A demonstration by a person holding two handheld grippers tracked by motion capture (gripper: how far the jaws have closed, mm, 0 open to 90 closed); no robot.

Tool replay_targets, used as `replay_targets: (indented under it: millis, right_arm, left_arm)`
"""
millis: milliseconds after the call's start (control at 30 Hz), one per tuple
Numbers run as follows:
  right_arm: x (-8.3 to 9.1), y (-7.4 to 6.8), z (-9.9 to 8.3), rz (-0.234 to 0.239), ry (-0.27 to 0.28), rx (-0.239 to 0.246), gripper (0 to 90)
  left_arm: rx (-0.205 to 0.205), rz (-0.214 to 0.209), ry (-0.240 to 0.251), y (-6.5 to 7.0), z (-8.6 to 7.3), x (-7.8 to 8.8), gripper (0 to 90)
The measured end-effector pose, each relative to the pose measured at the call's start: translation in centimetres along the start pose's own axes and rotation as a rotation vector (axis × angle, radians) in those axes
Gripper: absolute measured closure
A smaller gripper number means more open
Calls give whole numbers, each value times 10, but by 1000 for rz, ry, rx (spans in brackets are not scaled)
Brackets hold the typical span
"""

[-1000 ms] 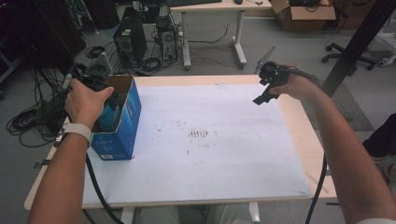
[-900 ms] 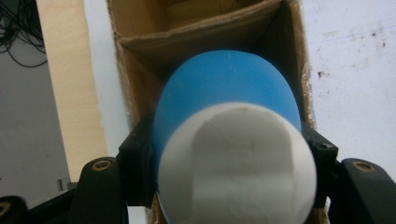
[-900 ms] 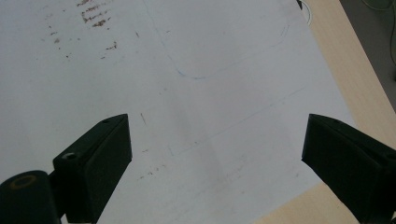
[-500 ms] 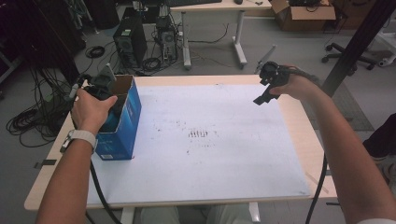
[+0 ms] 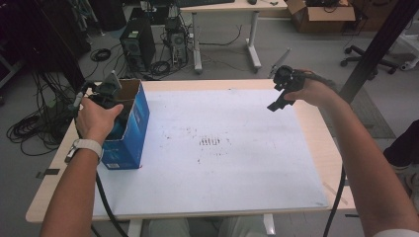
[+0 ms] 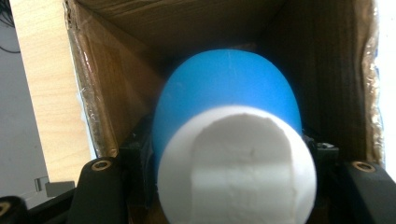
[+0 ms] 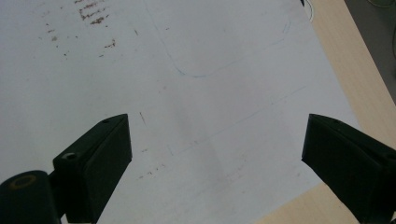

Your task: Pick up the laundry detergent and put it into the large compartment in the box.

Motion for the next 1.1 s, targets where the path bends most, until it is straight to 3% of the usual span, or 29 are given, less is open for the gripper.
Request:
replay_targets:
  millis: [300, 400, 600, 900, 1100]
  right_arm:
    - [-1, 0, -1, 2, -3, 4, 82]
    - [-2, -1, 0, 3, -8, 6, 82]
    - [-3, -3, 1, 4, -12, 12, 82]
    - [-1, -5, 2, 7, -8, 17, 82]
    - [2, -6, 1, 5, -4, 17, 82]
  left_arm:
    - [8, -8, -16, -2, 2, -2, 371]
    - [0, -12, -22, -2, 2, -3, 314]
    - [5, -13, -13, 0, 2, -3, 289]
    - [2, -7, 14, 1, 1, 6, 282]
    - [-6, -6, 38, 3, 1, 21, 264]
Point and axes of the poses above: each handheld gripper's, and its own axes: x roughly backward along the jaws, z roughly out of its top, y roughly to its right, the point moved 4 cm from there along -x, roughly forward along the jaws, and after that the axes turned 5 degrees about -z, right-handed, at the moved point
